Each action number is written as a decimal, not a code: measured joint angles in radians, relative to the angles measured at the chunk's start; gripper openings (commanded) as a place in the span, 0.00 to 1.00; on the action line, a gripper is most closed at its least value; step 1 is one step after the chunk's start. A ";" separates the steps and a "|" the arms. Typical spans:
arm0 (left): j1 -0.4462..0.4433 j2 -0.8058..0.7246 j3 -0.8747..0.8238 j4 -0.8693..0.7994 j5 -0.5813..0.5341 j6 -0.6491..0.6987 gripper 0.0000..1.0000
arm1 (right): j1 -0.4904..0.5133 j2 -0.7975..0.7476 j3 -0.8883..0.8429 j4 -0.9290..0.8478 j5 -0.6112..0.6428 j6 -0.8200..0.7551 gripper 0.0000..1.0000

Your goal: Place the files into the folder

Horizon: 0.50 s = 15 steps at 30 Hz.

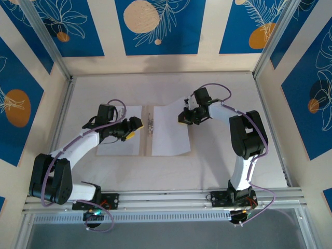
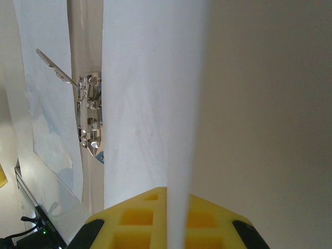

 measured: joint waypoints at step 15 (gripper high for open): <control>0.000 0.001 -0.006 0.001 0.007 0.000 0.77 | -0.019 0.113 0.141 -0.091 -0.050 0.032 0.02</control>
